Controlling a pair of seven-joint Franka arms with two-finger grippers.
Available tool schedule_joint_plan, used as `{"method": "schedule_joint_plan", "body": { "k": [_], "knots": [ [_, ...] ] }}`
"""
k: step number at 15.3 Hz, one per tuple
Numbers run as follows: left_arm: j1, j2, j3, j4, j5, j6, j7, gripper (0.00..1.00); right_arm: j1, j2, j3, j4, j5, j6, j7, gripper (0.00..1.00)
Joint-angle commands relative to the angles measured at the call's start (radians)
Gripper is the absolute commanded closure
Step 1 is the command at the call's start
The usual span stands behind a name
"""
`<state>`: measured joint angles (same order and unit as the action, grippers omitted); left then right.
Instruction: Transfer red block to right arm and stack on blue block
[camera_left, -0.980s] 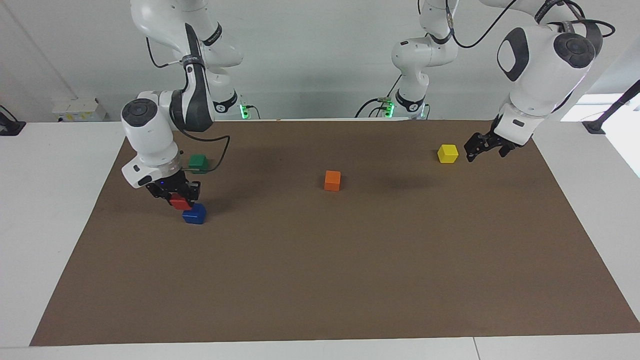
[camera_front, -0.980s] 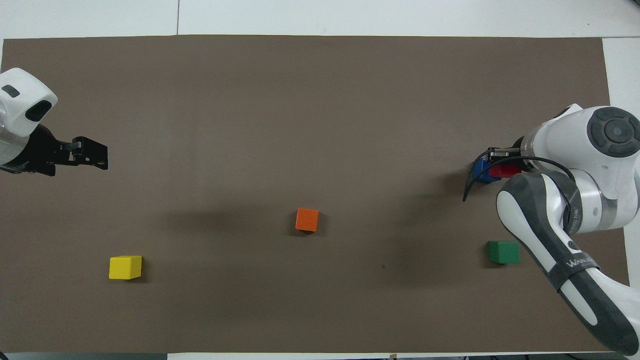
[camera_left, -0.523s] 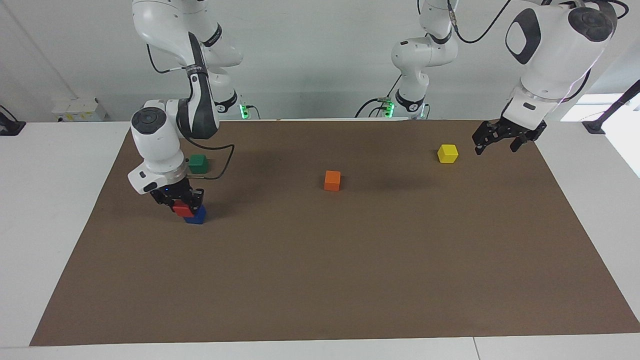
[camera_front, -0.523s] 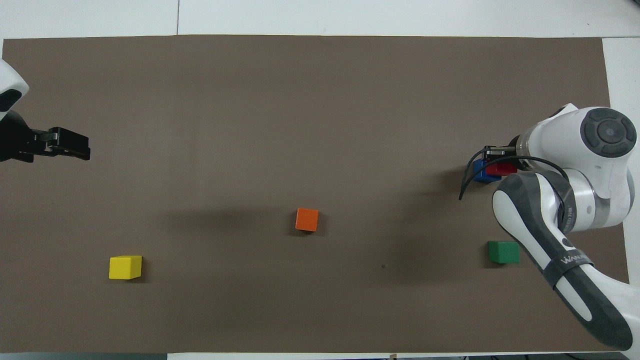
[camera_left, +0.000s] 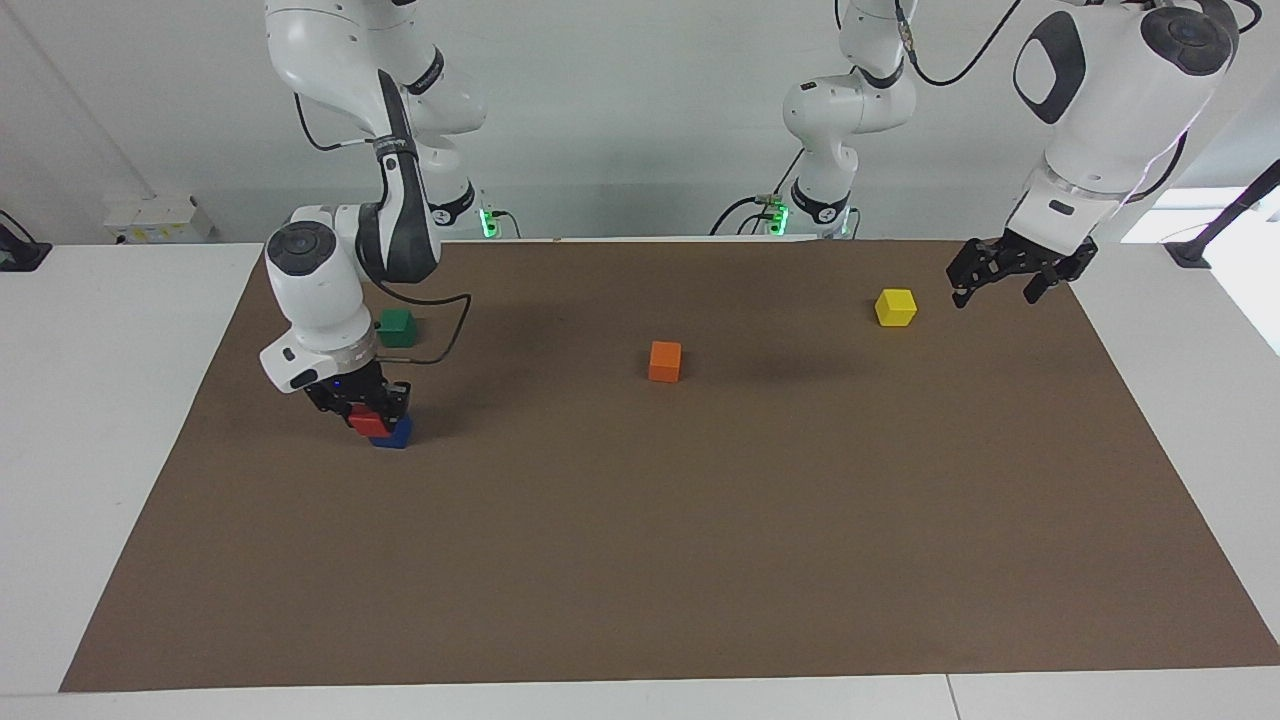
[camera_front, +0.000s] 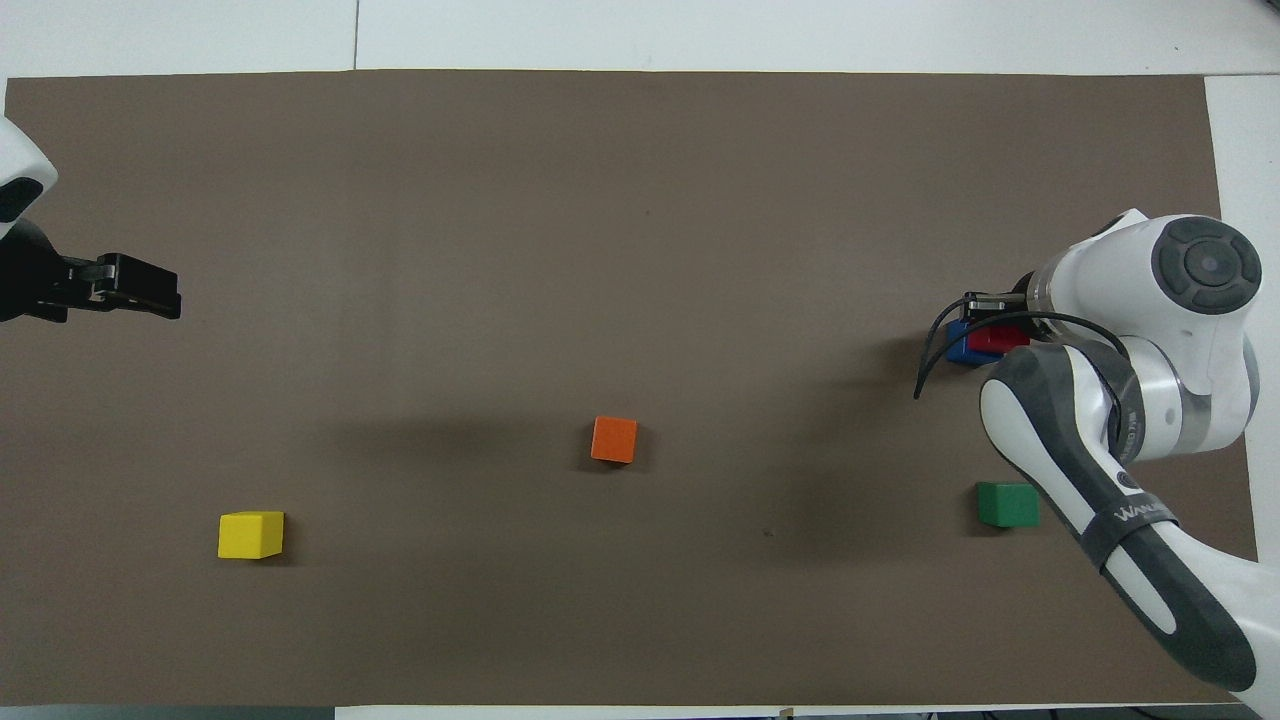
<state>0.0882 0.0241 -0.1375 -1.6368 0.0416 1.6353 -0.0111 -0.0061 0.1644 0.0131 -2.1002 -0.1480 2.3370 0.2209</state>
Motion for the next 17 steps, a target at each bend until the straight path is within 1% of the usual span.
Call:
{"method": "schedule_joint_plan", "body": {
  "k": [1,2,3,6,10,12,14,16,17],
  "knots": [
    [0.01,-0.012,0.004,-0.014,0.012,-0.006,0.016,0.0,-0.008,0.003,0.007,-0.004,-0.022,0.008,0.041,0.15],
    [0.01,-0.012,0.004,-0.014,0.012,-0.006,0.016,0.0,-0.011,0.003,0.007,-0.001,-0.021,0.004,0.041,0.05],
    [0.008,-0.012,0.004,-0.014,0.012,-0.005,0.016,0.0,-0.011,0.003,0.007,0.0,-0.018,-0.001,0.041,0.0],
    [0.007,-0.012,0.003,-0.014,0.012,-0.005,0.016,0.0,-0.006,-0.002,0.007,0.029,-0.013,-0.062,0.041,0.0],
    [0.008,-0.012,0.003,-0.014,0.011,-0.005,0.016,0.0,-0.005,-0.017,0.01,0.152,-0.015,-0.24,0.008,0.0],
    [0.008,-0.012,0.003,-0.014,0.012,-0.005,0.016,0.0,-0.005,-0.055,0.01,0.166,-0.012,-0.283,-0.099,0.0],
    [0.008,-0.012,0.003,-0.014,0.011,-0.005,0.016,0.0,-0.011,-0.101,0.011,0.166,-0.004,-0.307,-0.167,0.0],
    [0.008,-0.012,0.003,-0.014,0.012,-0.005,0.016,0.0,-0.014,-0.15,0.008,0.178,0.077,-0.34,-0.219,0.0],
    [0.008,-0.012,0.004,-0.014,0.012,-0.005,0.016,0.0,-0.017,-0.167,0.008,0.196,0.096,-0.375,-0.235,0.0]
  ]
}}
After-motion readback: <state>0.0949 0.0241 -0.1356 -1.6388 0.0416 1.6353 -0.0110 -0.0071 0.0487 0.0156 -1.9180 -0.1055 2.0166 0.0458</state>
